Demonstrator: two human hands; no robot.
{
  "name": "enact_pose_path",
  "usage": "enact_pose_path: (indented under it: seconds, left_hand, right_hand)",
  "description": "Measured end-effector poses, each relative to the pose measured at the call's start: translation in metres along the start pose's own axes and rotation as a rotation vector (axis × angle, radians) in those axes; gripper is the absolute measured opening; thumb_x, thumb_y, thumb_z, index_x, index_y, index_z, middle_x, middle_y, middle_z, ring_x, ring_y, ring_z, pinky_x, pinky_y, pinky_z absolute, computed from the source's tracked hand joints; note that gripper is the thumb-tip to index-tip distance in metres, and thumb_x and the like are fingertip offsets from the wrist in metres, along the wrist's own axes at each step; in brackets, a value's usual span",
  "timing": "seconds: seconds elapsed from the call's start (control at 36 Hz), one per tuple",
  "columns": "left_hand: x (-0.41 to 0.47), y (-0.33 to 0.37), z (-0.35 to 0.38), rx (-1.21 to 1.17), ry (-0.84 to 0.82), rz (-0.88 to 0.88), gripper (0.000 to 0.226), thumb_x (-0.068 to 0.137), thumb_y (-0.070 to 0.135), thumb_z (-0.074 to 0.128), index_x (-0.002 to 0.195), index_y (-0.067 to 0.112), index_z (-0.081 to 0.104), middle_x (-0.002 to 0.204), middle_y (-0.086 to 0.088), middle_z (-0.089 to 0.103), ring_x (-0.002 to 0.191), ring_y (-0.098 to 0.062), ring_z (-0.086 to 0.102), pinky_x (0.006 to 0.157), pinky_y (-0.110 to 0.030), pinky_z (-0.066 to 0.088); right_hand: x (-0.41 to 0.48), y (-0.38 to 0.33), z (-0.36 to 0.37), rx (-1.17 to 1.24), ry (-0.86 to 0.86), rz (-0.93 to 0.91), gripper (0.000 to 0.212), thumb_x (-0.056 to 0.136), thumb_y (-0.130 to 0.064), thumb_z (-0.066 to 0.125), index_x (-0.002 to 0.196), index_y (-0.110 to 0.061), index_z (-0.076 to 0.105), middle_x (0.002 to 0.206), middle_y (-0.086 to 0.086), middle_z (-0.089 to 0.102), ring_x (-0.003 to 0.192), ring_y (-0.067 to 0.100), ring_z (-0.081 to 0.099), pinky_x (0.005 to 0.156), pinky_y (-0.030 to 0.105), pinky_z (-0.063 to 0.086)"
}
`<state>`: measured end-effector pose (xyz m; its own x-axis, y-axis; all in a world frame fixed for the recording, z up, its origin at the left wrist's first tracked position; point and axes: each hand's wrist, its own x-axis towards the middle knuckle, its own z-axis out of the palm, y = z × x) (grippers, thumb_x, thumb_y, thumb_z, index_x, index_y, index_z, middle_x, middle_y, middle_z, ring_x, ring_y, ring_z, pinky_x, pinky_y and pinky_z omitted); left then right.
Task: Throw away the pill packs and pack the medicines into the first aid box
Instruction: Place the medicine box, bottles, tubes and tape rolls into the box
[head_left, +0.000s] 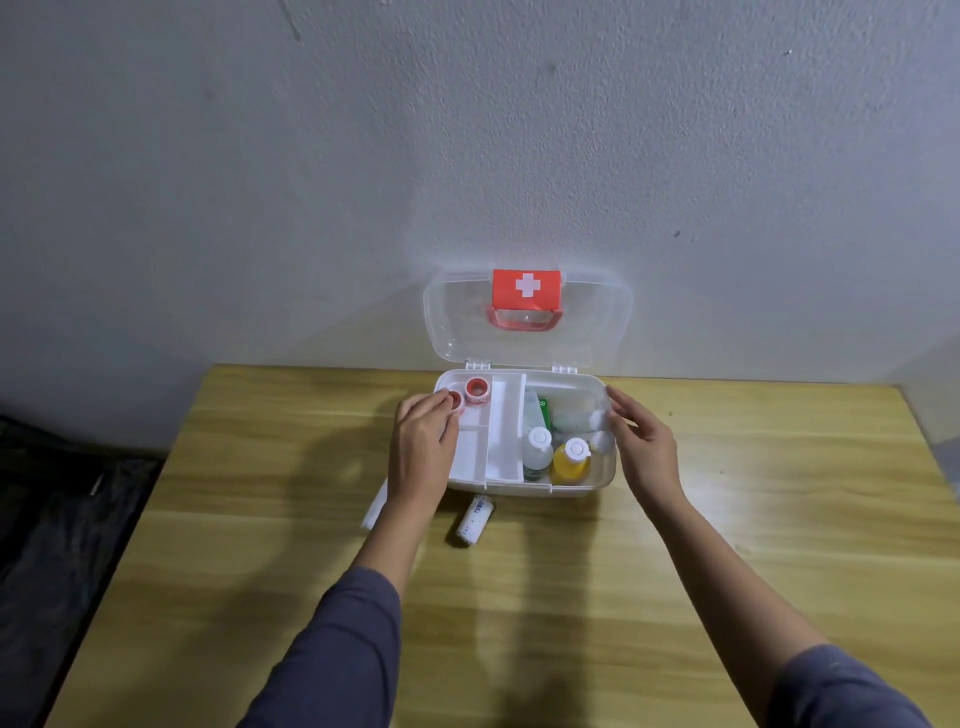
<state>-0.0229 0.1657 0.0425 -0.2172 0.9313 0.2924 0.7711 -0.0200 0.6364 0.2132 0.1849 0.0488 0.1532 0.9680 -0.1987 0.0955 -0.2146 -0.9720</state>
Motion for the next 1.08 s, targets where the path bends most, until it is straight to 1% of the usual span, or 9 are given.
enact_pose_path:
  seconds: [0.08,0.17,0.31,0.42,0.53,0.69,0.83,0.92,1.08]
  left_hand:
    - [-0.01,-0.006,-0.006,-0.047,0.072,-0.074,0.028,0.085,0.006,0.063,0.112,-0.001,0.064,0.115,-0.014,0.065,0.11,-0.027,0.053,0.094,-0.02,0.037]
    - [-0.034,-0.021,-0.014,-0.083,0.128,-0.231,0.033,0.09,0.011,0.057,0.122,0.001,0.058,0.126,-0.013,0.059,0.121,-0.025,0.048,0.102,-0.027,0.036]
    - [-0.078,-0.055,-0.018,-0.033,-0.072,-0.463,0.052,0.092,0.026,0.054,0.137,0.005,0.041,0.143,-0.016,0.042,0.135,-0.029,0.033,0.109,-0.037,0.029]
    - [-0.095,-0.064,-0.016,0.035,-0.261,-0.433,0.089,0.081,0.068,0.043,0.143,0.006,0.029,0.151,-0.013,0.03,0.14,-0.026,0.026,0.112,-0.037,0.025]
    - [-0.106,-0.052,-0.007,0.045,-0.289,-0.37,0.12,0.06,0.092,0.026,0.144,0.007,0.027,0.151,-0.012,0.029,0.139,-0.025,0.026,0.111,-0.032,0.023]
    - [-0.123,-0.024,0.019,0.073,-0.285,-0.376,0.127,0.054,0.09,0.038,0.147,0.007,0.017,0.154,-0.012,0.023,0.141,-0.026,0.02,0.112,-0.032,0.02]
    - [-0.12,-0.005,0.038,0.088,-0.172,-0.423,0.112,0.068,0.063,0.067,0.149,0.01,0.01,0.154,-0.017,0.019,0.14,-0.031,0.021,0.11,-0.04,0.027]
    - [-0.114,-0.001,0.048,0.076,-0.135,-0.473,0.113,0.068,0.059,0.07,0.149,0.012,0.008,0.153,-0.018,0.017,0.139,-0.032,0.022,0.108,-0.042,0.034]
    - [-0.114,-0.001,0.058,0.1,-0.09,-0.488,0.089,0.085,0.042,0.061,0.148,0.006,0.01,0.153,-0.021,0.019,0.138,-0.036,0.026,0.105,-0.045,0.037]
  right_hand:
    - [0.0,0.0,0.0,-0.003,-0.002,0.006,0.033,0.091,-0.008,0.053,0.123,-0.015,0.06,0.121,0.0,0.062,0.079,-0.019,0.06,0.063,0.0,0.046]
    - [0.0,0.0,0.0,-0.003,-0.007,0.016,0.034,0.091,-0.009,0.053,0.122,-0.017,0.06,0.123,0.0,0.063,0.082,-0.016,0.061,0.064,0.0,0.046]
    - [-0.001,0.001,0.0,-0.004,-0.013,0.013,0.034,0.09,-0.01,0.053,0.123,-0.018,0.06,0.126,0.002,0.062,0.094,0.004,0.062,0.068,0.003,0.048]
    - [0.0,0.001,-0.001,-0.006,-0.021,0.011,0.035,0.091,-0.009,0.053,0.124,-0.016,0.059,0.127,0.003,0.061,0.096,0.006,0.061,0.068,0.001,0.047]
    - [0.0,0.001,-0.001,-0.004,-0.025,0.003,0.034,0.091,-0.009,0.052,0.124,-0.015,0.059,0.126,0.004,0.062,0.096,0.009,0.061,0.068,0.003,0.049]
    - [0.001,0.002,-0.002,-0.009,-0.038,0.006,0.034,0.091,-0.009,0.052,0.124,-0.017,0.059,0.125,0.002,0.062,0.091,0.001,0.061,0.068,0.004,0.049]
    - [0.002,0.002,-0.005,-0.018,-0.054,0.007,0.035,0.091,-0.011,0.053,0.124,-0.019,0.059,0.126,0.002,0.062,0.093,0.008,0.063,0.077,0.015,0.052]
    - [0.002,0.003,-0.006,-0.018,-0.068,0.013,0.034,0.091,-0.012,0.053,0.123,-0.021,0.059,0.126,0.003,0.062,0.097,0.014,0.063,0.086,0.028,0.051]
    - [0.003,0.003,-0.008,-0.022,-0.088,0.014,0.034,0.091,-0.014,0.053,0.124,-0.022,0.058,0.126,0.001,0.062,0.097,0.011,0.064,0.09,0.031,0.052]
